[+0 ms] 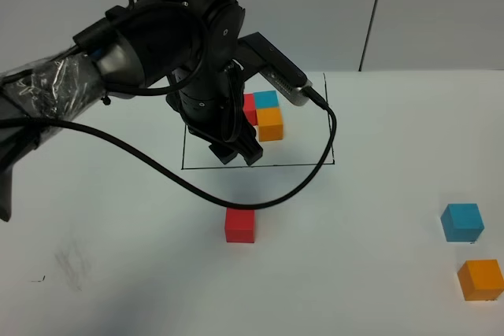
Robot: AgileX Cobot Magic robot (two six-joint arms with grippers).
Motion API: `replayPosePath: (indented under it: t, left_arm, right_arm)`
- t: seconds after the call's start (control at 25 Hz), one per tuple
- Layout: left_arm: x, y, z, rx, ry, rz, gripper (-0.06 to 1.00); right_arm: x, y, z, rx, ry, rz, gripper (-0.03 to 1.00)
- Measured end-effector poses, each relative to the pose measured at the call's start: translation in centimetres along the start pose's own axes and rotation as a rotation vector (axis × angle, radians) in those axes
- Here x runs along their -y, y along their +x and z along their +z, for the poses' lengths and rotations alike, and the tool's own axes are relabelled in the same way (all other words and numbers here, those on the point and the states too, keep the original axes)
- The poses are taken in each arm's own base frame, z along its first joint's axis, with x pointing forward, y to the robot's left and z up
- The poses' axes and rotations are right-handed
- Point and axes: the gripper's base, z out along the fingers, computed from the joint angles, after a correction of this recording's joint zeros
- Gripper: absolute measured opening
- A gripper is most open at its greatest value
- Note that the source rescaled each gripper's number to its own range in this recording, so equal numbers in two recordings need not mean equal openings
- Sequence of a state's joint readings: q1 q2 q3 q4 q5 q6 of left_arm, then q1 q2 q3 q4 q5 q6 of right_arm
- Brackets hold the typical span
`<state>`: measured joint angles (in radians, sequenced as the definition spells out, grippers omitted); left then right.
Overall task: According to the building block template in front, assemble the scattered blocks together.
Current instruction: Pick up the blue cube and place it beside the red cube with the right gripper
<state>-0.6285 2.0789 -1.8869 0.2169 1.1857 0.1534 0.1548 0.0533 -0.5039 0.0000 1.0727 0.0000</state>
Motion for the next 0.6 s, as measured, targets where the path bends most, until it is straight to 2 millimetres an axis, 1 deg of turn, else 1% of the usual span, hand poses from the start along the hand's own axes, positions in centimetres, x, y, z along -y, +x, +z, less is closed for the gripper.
replayPosePath:
  t: [0.2,0.36,0.6]
  left_arm:
    - [-3.2,1.3,-1.6,0.026,-0.052,-0.205,0.98]
    - [-6.0,2.9,-3.8,0.072,-0.055,-0.310,0.98]
    - [-8.6,5.2,-7.6,0.151,-0.069,-0.398,0.98]
  right_arm:
    - [0.0,0.0,0.0,0.000,0.000,0.000,0.34]
    - [0.0,0.0,0.0,0.000,0.000,0.000,0.34]
    - [0.0,0.0,0.0,0.000,0.000,0.000,0.34]
